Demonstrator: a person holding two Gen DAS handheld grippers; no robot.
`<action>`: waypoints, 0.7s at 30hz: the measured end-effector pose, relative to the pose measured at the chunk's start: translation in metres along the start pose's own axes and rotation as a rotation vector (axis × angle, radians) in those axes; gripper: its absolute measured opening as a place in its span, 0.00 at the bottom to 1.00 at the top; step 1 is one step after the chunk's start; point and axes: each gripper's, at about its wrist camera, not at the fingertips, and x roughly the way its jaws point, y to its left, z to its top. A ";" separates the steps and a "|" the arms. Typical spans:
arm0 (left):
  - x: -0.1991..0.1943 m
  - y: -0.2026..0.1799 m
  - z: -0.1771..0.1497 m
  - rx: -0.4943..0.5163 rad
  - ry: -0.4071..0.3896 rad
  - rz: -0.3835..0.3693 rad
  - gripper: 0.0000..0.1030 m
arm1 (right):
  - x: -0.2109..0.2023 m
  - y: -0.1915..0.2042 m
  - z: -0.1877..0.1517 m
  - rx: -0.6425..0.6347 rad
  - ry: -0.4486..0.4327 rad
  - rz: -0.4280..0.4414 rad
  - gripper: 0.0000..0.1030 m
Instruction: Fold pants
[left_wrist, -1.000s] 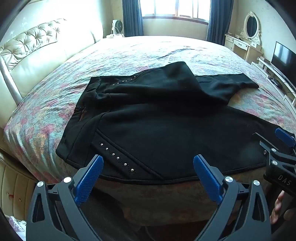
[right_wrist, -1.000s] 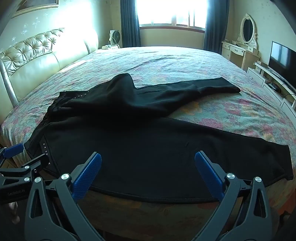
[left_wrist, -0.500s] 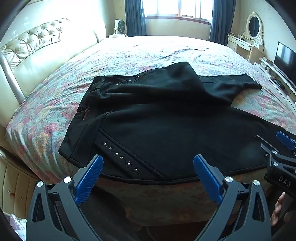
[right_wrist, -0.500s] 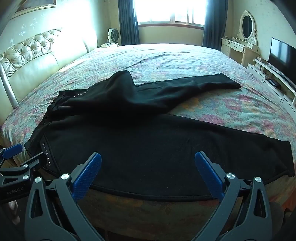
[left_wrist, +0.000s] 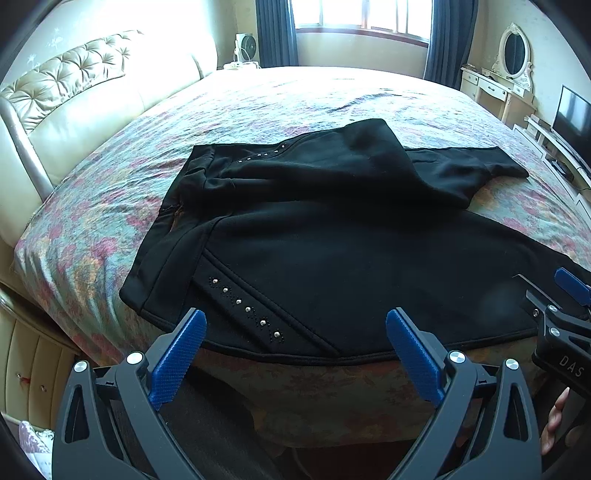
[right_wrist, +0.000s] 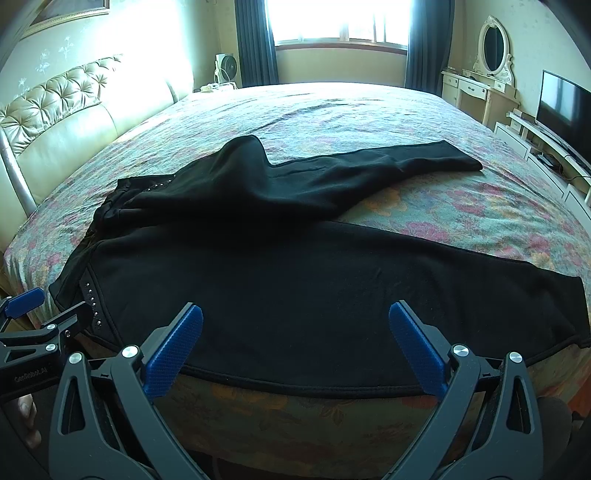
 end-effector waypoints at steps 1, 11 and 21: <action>0.000 0.000 0.000 0.000 0.000 -0.001 0.94 | 0.001 0.000 -0.001 0.000 0.001 0.001 0.98; 0.002 0.001 -0.001 -0.006 0.008 0.001 0.94 | 0.002 0.002 -0.002 -0.003 0.007 0.002 0.98; 0.002 0.001 0.000 -0.007 0.014 0.001 0.94 | 0.002 0.002 -0.003 -0.002 0.008 0.002 0.98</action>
